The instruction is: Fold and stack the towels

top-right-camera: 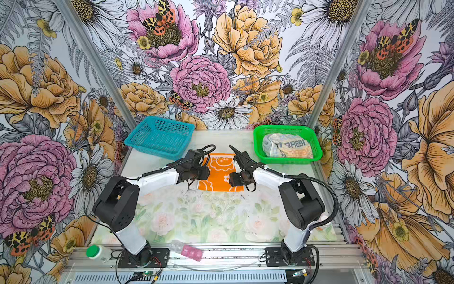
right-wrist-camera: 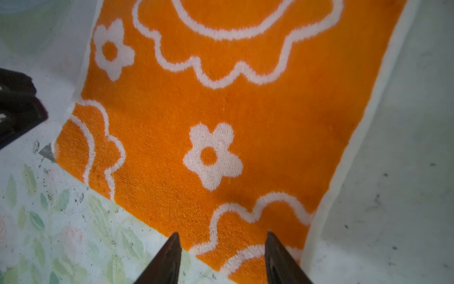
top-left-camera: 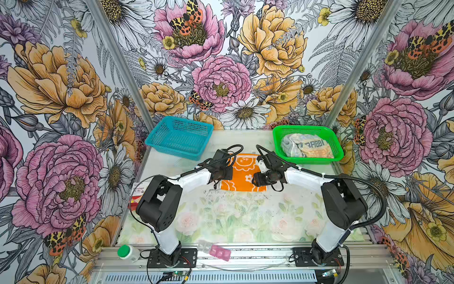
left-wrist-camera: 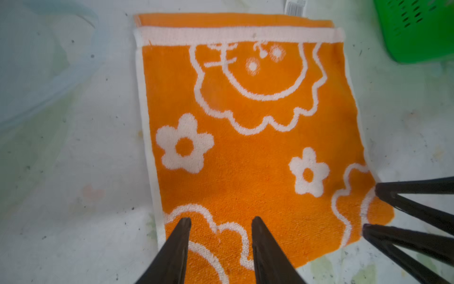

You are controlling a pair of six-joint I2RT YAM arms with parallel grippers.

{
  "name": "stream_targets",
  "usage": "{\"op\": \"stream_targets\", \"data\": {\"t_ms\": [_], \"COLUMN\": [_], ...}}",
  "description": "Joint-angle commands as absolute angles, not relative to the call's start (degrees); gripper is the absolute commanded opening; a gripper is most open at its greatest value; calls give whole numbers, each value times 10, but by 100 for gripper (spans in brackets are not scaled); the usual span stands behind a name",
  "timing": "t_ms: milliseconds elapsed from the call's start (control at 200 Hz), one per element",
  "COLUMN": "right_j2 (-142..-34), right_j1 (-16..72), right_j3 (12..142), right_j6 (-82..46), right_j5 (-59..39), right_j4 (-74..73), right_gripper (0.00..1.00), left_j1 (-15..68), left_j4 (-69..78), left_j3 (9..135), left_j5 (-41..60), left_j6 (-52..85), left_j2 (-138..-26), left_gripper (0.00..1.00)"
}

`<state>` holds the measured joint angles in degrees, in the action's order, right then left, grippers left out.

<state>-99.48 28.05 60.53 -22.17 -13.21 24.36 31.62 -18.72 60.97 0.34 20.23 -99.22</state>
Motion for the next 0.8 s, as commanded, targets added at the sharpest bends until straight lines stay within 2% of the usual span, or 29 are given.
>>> {"op": "stream_targets", "data": {"t_ms": [0,550,796], "right_j2": [-1000,-957,-900], "right_j1": [281,283,297], "right_j3": [598,469,403], "right_j6": [-261,-317,-342], "right_j5": [-133,-135,-158], "right_j4": [199,201,210], "right_gripper": [55,54,52], "left_j1": [312,346,378], "left_j4": [-152,-159,-192], "left_j3": [590,457,405], "left_j5": [29,9,-1], "left_j6": [233,288,311], "left_j2": [-1001,-940,-886], "left_gripper": [42,44,44]}}
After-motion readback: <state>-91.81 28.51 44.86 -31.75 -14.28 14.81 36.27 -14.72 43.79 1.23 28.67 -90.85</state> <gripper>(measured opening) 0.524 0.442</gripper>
